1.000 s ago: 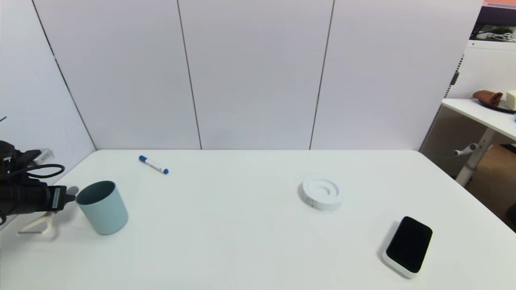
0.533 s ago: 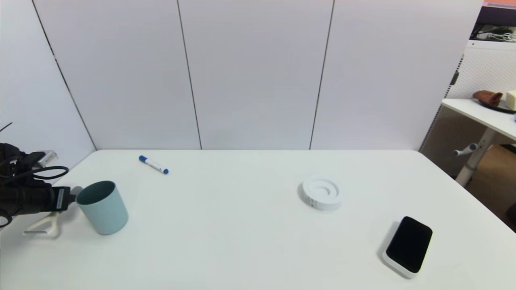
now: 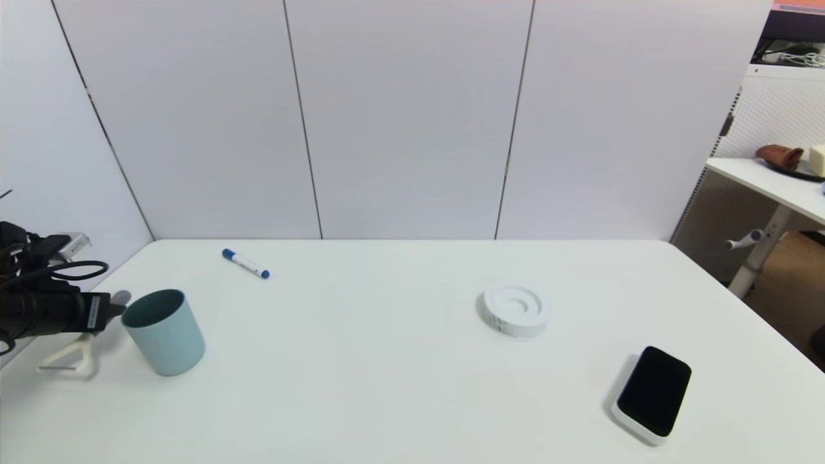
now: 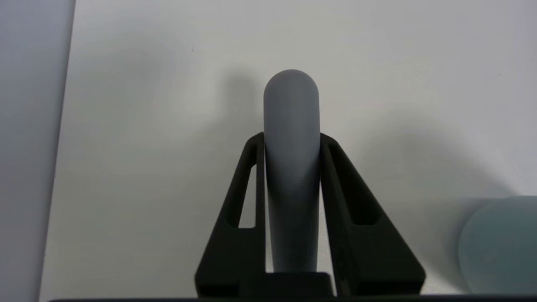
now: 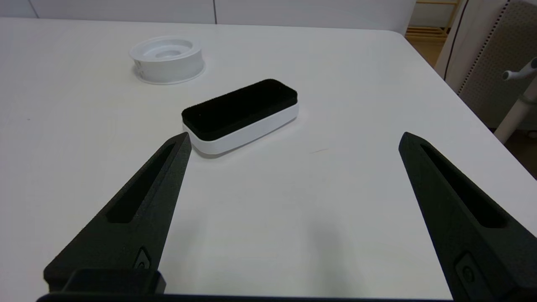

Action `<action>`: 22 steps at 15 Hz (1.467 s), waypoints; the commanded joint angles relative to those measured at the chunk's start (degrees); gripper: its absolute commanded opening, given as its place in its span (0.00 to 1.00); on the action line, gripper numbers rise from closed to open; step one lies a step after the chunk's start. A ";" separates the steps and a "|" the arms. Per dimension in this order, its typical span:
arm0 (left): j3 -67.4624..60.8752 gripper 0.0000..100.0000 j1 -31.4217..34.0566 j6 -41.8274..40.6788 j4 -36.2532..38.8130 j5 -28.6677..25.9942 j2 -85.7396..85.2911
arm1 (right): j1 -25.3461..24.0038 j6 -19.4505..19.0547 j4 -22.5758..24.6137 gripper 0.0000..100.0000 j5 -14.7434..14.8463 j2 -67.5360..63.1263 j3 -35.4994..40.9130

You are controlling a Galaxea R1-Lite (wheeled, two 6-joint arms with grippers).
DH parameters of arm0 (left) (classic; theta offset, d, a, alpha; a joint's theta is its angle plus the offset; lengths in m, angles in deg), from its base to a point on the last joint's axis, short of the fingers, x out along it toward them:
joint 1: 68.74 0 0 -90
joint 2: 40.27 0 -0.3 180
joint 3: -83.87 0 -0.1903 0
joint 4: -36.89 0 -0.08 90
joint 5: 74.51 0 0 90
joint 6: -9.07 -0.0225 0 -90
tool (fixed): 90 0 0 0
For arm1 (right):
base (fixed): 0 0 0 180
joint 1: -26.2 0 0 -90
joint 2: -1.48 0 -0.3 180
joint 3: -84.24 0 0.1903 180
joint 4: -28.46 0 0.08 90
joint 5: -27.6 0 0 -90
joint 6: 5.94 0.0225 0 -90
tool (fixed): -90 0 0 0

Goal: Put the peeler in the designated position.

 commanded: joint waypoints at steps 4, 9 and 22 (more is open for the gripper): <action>2.62 1.00 -0.06 0.00 -0.26 -1.50 -4.26 | -0.02 -0.02 -0.06 1.00 -0.03 0.01 0.00; 31.19 1.00 0.29 4.57 -28.65 -0.36 -25.00 | -0.02 -0.02 0.03 1.00 -0.03 0.01 0.00; -39.48 1.00 -27.39 8.52 1.23 26.71 -71.76 | -0.02 -0.02 0.03 1.00 -0.03 0.01 0.00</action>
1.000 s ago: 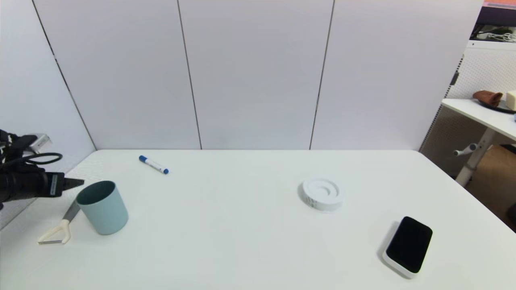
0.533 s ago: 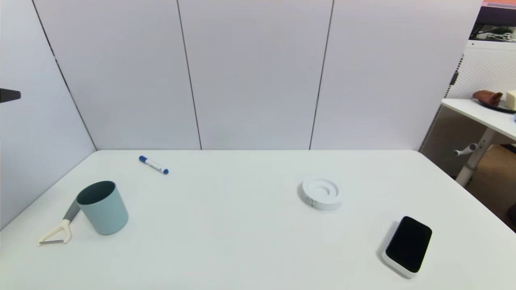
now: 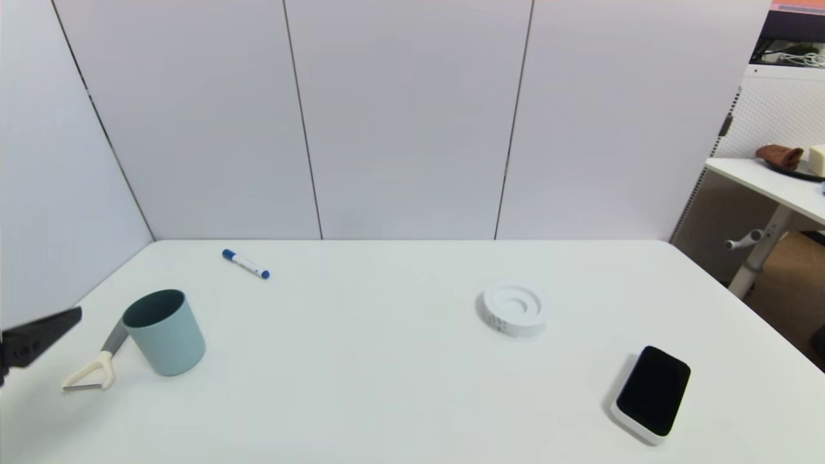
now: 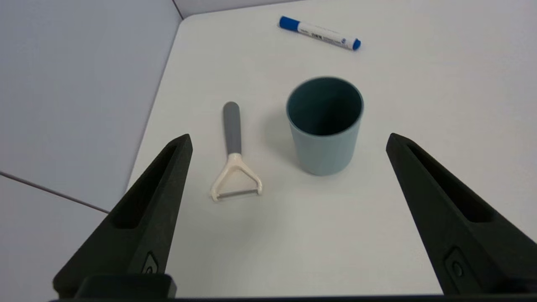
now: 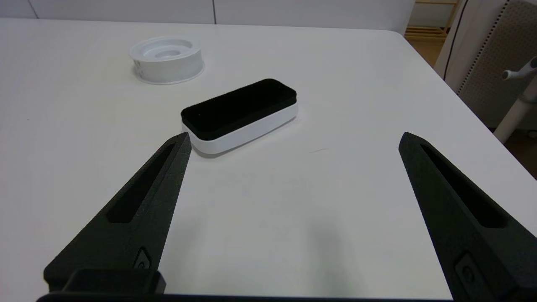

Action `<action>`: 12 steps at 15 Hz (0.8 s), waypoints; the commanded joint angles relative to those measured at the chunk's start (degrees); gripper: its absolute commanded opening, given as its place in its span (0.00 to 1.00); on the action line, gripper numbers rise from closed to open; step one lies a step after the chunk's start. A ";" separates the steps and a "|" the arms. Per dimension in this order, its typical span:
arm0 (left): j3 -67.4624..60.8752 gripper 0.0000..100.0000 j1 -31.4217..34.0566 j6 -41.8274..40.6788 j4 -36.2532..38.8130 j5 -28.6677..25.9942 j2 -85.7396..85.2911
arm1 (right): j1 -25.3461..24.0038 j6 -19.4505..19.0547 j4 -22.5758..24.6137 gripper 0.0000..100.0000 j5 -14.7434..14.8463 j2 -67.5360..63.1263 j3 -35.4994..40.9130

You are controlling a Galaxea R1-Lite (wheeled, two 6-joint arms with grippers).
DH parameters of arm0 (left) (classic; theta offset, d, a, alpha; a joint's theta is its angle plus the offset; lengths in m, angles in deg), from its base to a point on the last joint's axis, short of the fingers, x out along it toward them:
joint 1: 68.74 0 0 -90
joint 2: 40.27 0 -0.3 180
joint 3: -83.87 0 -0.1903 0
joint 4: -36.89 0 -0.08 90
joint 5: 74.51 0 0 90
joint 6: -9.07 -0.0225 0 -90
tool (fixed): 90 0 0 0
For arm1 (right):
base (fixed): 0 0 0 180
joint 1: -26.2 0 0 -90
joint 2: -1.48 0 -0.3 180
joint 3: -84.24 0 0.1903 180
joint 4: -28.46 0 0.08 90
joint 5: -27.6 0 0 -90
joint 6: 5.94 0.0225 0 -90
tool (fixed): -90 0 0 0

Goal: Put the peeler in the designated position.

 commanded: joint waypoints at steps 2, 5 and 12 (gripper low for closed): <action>-30.18 1.00 -10.34 1.74 14.13 10.76 -26.91 | -0.02 -0.02 0.06 1.00 -0.03 0.01 0.00; -35.80 1.00 -10.96 2.70 12.28 8.21 -38.42 | -0.02 -0.02 -0.03 1.00 -0.03 0.01 0.00; -35.89 1.00 -10.78 9.21 4.55 -0.14 -52.31 | -0.02 -0.02 -0.03 1.00 -0.03 0.01 0.00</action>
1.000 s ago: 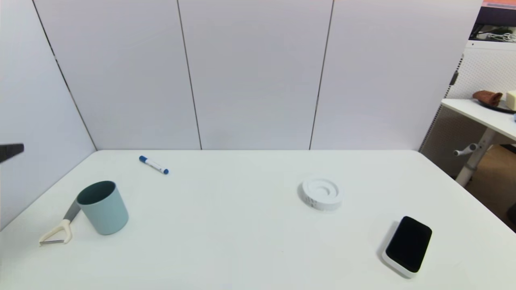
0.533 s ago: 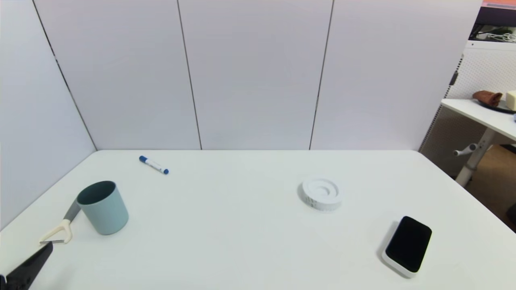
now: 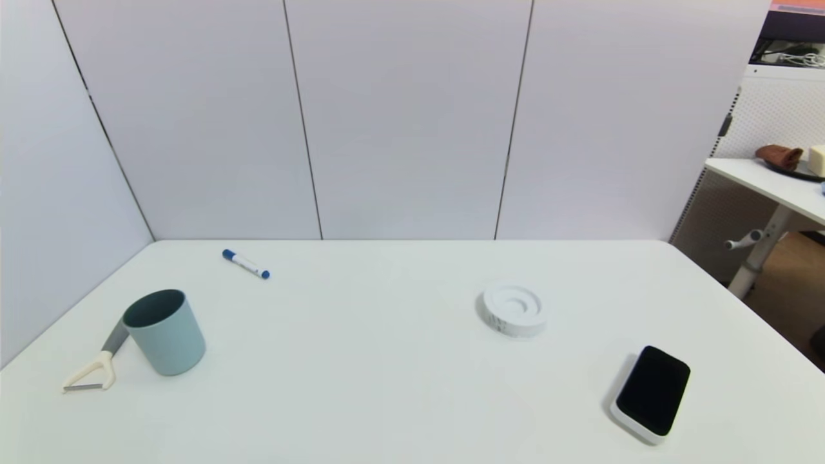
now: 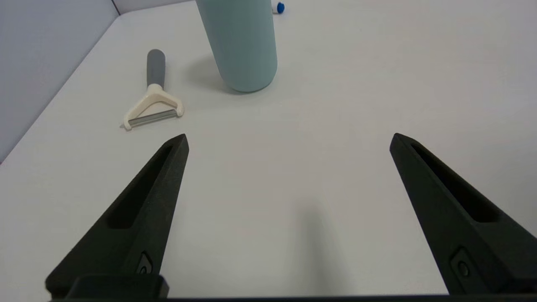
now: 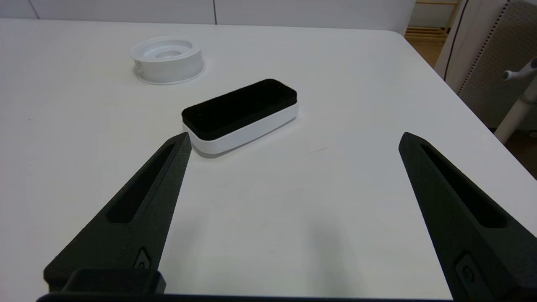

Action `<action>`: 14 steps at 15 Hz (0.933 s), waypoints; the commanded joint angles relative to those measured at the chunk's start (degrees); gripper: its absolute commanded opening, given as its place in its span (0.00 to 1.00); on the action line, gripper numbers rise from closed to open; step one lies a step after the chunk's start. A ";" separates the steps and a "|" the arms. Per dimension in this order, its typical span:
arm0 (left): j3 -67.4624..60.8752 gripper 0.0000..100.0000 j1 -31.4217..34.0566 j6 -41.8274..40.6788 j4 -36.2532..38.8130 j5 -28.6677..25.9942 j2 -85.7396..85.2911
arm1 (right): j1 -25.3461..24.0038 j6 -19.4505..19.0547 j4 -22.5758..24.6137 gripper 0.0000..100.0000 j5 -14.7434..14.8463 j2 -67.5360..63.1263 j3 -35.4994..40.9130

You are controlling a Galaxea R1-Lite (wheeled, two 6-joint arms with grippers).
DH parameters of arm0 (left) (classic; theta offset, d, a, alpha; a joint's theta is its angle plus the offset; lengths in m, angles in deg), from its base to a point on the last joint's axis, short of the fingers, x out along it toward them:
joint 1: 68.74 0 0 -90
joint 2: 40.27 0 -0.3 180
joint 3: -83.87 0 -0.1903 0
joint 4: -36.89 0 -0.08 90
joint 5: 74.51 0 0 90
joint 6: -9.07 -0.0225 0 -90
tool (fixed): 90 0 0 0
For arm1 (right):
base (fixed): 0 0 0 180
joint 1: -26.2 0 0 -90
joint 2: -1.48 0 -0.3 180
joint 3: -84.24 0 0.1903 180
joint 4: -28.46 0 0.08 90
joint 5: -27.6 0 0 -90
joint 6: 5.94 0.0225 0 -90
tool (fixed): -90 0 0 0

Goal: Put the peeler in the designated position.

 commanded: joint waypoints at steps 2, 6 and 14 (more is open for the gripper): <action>-0.63 1.00 0.02 4.90 0.07 0.94 -7.79 | -0.02 -0.05 0.03 1.00 -0.03 0.01 0.00; -0.63 1.00 0.02 5.26 0.07 1.55 -7.79 | -0.02 -0.05 -0.06 1.00 -0.03 0.01 0.00; -0.63 1.00 0.02 5.26 0.07 1.55 -7.79 | -0.02 -0.05 -0.06 1.00 -0.03 0.01 0.00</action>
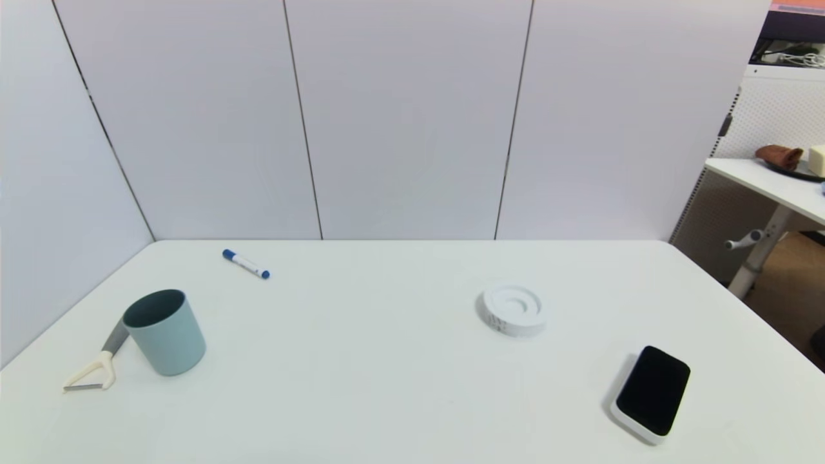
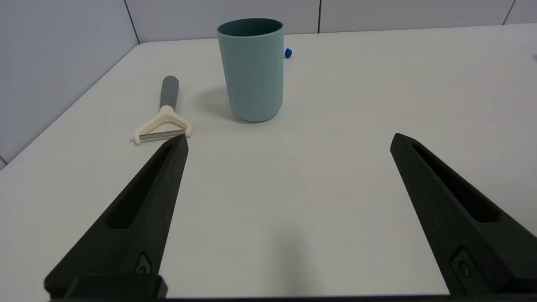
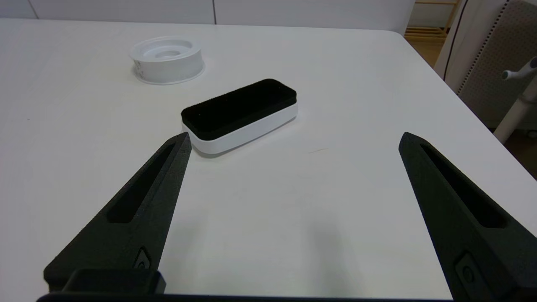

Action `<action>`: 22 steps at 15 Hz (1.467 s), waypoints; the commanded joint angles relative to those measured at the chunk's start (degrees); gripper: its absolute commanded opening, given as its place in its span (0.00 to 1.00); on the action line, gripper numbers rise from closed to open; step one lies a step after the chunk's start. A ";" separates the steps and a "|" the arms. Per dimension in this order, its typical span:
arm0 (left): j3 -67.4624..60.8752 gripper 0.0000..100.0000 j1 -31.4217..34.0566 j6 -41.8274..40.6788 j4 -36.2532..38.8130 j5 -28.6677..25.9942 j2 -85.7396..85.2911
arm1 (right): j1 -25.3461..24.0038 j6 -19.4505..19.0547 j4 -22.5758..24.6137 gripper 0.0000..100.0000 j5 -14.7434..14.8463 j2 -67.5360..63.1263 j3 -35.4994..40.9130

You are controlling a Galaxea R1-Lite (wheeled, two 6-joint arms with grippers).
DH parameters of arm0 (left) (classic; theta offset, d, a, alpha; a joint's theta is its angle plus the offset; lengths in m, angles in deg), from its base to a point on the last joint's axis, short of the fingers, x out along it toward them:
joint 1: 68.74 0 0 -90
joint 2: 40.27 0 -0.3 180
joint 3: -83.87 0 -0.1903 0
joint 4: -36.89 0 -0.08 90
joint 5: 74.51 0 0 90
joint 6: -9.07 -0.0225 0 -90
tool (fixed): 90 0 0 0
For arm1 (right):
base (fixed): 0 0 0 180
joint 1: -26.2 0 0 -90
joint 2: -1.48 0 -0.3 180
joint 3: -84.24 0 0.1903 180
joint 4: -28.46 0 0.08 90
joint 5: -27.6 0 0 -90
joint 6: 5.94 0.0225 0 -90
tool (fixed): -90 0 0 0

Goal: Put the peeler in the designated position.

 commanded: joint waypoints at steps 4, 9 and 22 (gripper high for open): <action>0.00 1.00 0.00 -0.03 0.02 -0.01 0.11 | -0.02 -0.02 0.02 1.00 -0.04 0.01 0.00; 0.00 1.00 0.00 -0.03 0.02 -0.01 0.11 | -0.02 -0.02 -0.07 1.00 -0.04 0.01 0.00; 0.00 1.00 0.00 -0.03 0.02 -0.01 0.11 | -0.02 -0.02 0.02 1.00 -0.04 0.01 0.00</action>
